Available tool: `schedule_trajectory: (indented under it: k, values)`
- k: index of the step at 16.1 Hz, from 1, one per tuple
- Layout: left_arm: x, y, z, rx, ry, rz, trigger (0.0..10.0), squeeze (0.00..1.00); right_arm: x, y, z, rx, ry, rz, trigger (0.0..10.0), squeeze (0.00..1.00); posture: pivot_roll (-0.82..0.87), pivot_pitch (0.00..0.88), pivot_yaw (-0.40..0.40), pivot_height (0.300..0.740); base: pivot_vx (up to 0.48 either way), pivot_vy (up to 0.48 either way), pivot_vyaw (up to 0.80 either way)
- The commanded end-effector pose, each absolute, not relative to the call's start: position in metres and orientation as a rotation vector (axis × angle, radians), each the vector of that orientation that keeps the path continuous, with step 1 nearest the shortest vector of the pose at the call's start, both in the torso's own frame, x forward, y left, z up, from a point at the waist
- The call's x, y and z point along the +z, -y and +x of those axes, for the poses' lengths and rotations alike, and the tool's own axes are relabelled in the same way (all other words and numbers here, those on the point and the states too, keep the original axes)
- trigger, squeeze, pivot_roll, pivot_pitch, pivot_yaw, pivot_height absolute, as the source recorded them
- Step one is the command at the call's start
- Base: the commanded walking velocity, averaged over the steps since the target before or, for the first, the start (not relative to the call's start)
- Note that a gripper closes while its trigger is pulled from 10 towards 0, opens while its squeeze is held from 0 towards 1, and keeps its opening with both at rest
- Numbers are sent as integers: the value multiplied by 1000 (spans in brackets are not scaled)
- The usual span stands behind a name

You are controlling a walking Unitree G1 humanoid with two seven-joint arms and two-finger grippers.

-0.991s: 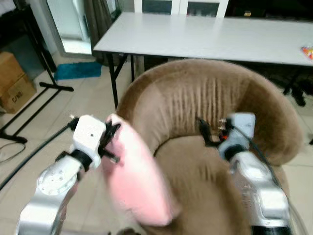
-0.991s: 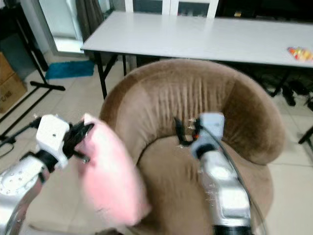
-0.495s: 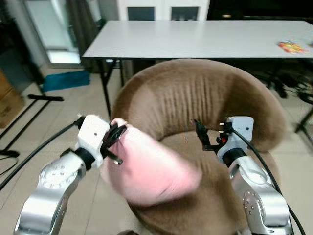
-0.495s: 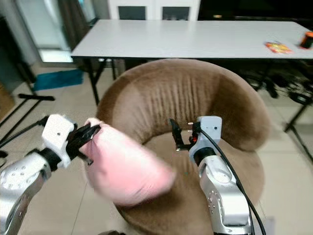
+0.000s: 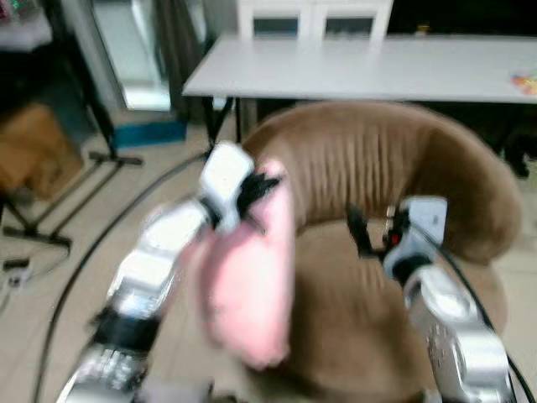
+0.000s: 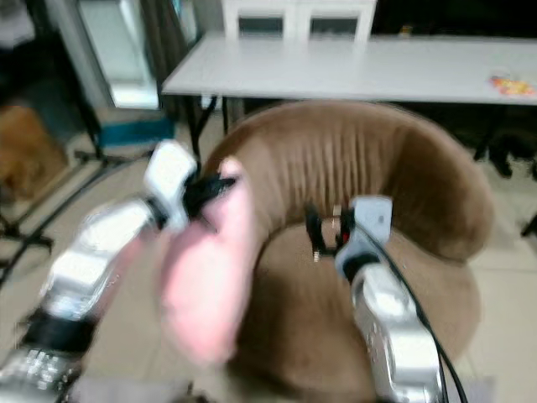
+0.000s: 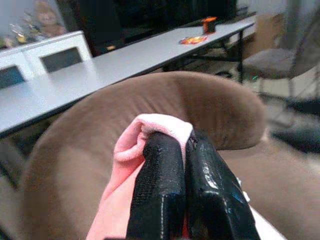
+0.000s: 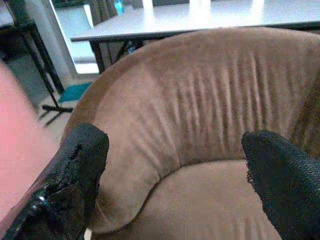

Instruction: Move the pillow to the sofa from floor

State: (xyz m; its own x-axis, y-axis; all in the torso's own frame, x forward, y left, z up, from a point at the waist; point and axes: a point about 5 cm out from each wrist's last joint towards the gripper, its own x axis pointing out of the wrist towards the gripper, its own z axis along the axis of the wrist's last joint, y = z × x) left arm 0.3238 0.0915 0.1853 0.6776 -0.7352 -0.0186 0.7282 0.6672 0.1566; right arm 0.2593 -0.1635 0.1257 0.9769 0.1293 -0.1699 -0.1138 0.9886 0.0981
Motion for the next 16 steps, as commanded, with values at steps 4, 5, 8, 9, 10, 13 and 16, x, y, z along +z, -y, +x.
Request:
schedule_trajectory:
  k: [4,5,8,9,10,13,16]
  values:
    - [223,-84,356,-798,206,178,10000,0,135,176,257,75,-154,55,10000,0,-111,0,72,740,0,0,0]
    - [223,-100,362,-673,203,191,10000,0,137,175,254,61,-147,63,10000,0,-122,0,79,740,0,0,0]
    - [202,-134,338,-470,222,273,10000,0,140,164,255,58,-107,91,10000,0,-103,0,56,740,0,0,0]
    - [197,-143,329,-422,227,292,10000,0,141,160,257,64,-102,86,10000,0,-87,0,46,740,0,0,0]
    - [193,-153,319,-377,221,296,10000,0,141,157,260,70,-100,84,10000,0,-64,0,31,740,0,0,0]
    - [186,-170,297,-269,204,283,10000,0,140,152,268,82,-106,88,10000,0,-29,0,8,740,190,0,-350]
    - [184,-169,295,-259,199,284,10000,0,140,149,271,97,-104,93,10000,0,-19,0,1,740,319,0,-792]
